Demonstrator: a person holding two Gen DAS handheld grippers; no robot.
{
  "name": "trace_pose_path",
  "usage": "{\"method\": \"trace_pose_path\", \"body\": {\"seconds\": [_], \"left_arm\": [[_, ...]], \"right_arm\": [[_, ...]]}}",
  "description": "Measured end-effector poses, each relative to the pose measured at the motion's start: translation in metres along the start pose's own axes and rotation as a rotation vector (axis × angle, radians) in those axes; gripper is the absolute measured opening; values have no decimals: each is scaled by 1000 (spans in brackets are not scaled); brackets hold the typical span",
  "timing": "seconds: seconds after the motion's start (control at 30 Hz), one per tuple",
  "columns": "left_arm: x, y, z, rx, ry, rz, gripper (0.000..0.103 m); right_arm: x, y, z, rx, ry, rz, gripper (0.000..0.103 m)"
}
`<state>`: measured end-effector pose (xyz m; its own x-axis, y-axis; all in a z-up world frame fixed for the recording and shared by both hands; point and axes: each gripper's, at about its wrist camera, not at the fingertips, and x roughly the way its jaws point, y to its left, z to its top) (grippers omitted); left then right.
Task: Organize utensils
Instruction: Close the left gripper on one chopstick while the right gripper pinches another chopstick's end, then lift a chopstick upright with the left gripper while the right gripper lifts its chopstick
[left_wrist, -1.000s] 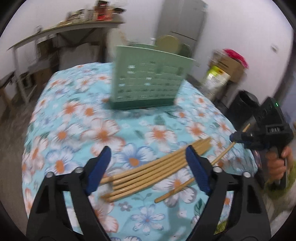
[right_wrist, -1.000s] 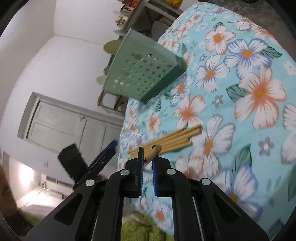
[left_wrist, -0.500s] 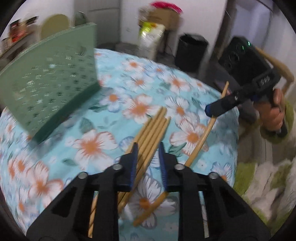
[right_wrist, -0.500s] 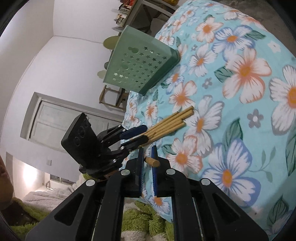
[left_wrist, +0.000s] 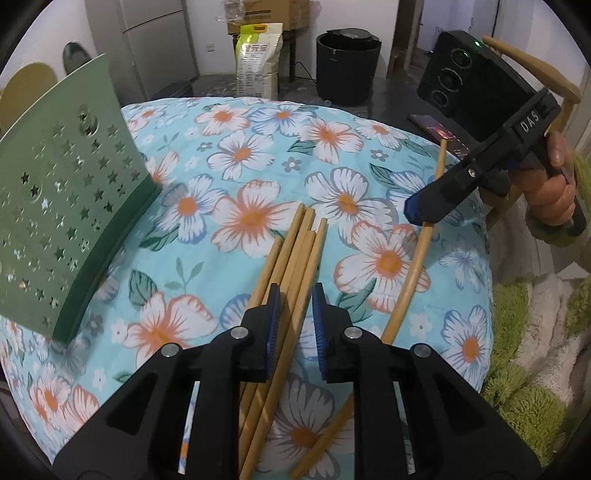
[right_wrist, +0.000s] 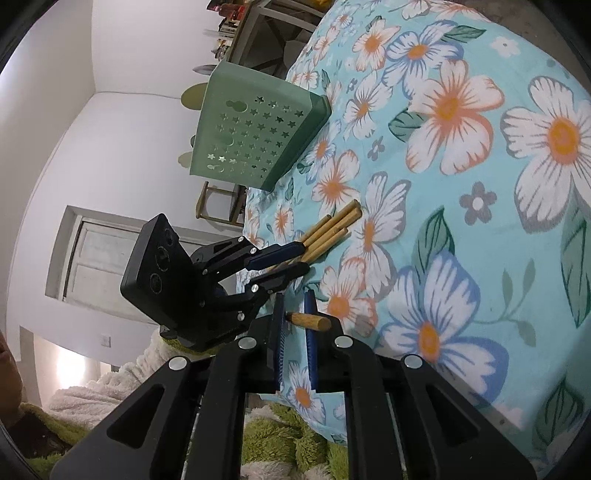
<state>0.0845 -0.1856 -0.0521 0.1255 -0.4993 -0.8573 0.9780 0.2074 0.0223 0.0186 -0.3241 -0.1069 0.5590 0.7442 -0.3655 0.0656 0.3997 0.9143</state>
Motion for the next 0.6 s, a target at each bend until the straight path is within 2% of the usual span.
{"method": "trace_pose_path", "body": {"seconds": [0.13, 0.3, 0.37, 0.47, 0.6], "left_arm": [[2, -7, 3, 44, 13, 12, 24], [7, -16, 5, 124, 29, 73, 25], [10, -17, 6, 138, 31, 96, 23], [9, -16, 7, 143, 25, 122, 13], [4, -8, 6, 105, 10, 100, 10]], "right_arm": [[2, -3, 0, 12, -2, 4, 11], [2, -8, -3, 23, -7, 9, 11], [2, -9, -3, 27, -10, 10, 11], [3, -9, -2, 28, -13, 9, 11], [2, -7, -1, 20, -13, 5, 11]]}}
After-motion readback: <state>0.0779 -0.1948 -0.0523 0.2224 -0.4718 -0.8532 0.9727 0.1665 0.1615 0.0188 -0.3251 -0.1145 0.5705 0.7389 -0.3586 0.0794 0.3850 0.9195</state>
